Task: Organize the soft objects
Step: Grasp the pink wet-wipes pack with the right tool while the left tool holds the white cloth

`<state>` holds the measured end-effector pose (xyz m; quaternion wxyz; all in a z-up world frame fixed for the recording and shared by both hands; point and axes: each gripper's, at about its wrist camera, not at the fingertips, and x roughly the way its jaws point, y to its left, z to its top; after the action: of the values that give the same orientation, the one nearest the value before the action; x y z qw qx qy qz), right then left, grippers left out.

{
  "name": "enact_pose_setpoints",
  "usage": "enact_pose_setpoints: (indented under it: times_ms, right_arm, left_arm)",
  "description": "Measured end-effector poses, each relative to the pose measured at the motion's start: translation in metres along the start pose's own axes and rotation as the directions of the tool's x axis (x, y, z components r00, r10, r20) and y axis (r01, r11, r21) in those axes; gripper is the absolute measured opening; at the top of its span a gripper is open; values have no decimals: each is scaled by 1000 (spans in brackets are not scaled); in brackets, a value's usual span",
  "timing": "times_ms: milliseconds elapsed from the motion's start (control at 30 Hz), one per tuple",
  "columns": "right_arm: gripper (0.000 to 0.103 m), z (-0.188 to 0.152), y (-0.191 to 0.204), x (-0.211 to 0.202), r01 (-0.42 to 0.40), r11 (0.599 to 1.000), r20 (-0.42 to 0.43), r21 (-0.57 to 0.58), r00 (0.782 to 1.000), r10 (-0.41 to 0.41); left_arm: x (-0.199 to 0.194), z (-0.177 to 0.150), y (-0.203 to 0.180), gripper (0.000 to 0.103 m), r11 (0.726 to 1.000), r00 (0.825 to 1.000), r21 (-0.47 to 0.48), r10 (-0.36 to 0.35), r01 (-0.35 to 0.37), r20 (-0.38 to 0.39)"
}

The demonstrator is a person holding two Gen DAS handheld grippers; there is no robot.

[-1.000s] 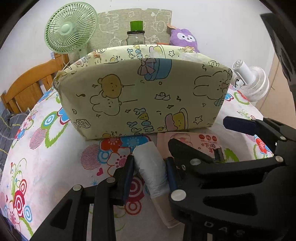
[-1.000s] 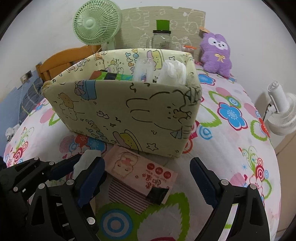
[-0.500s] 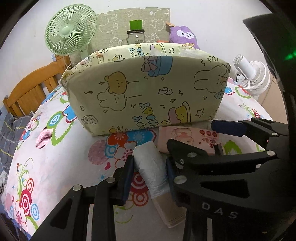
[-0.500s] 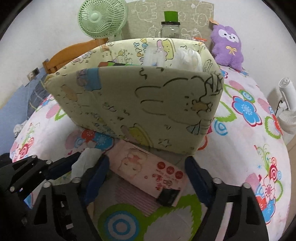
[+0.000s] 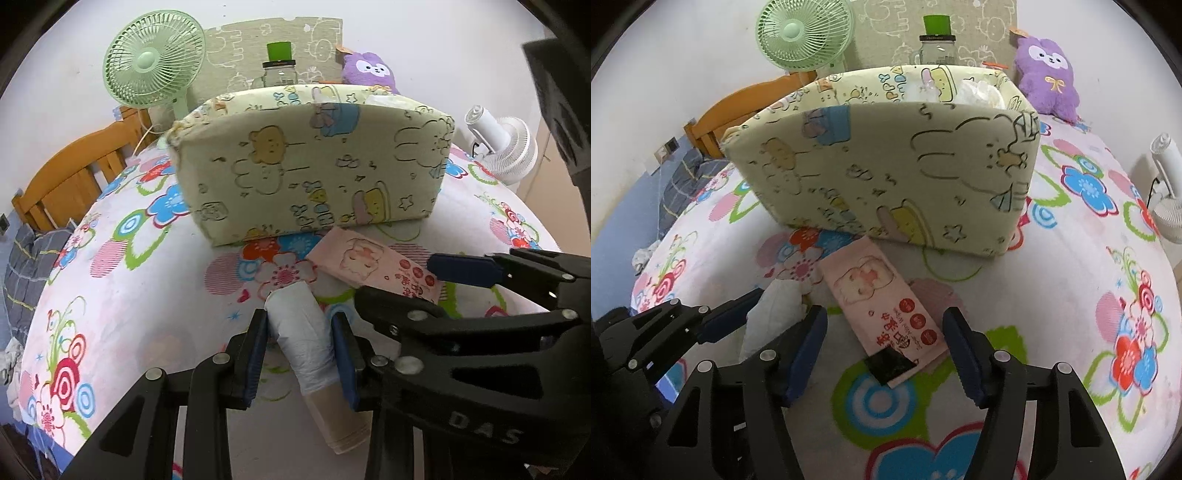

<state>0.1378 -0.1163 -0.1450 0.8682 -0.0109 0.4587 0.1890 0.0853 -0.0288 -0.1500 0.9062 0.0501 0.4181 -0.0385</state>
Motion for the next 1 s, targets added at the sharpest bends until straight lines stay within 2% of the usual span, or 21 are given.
enact_pose_setpoints:
  times_ms: [133,233,667,733,833,1000]
  right_arm:
    - [68,-1,7,-2,11,1000,-5,-18,1000,-11]
    - [68,1,11,-2,23,999,-7,-27,1000,-23]
    - [68,19,17,11,77,995,-5,-59,997,-77]
    - [64,22,17,14,73,995,-9,-61,997,-73]
    - [54,25,16,22,70,995,-26,-64,997,-72]
    - [48,27,18,24,76,994,-20,-76,997,-78]
  left_arm:
    - [0,0,7,35,1000,1000,7,22,-22,-1]
    - [0,1,11,35,1000,1000,16,0,0,-9]
    - [13,14,19,35,998,1000,55,-13,14,-25]
    - [13,15,19,35,998,1000,61,-12,14,-26]
    - [14,15,19,35,997,1000,71,-7,9,-23]
    - [13,15,19,35,997,1000,76,-12,14,-25]
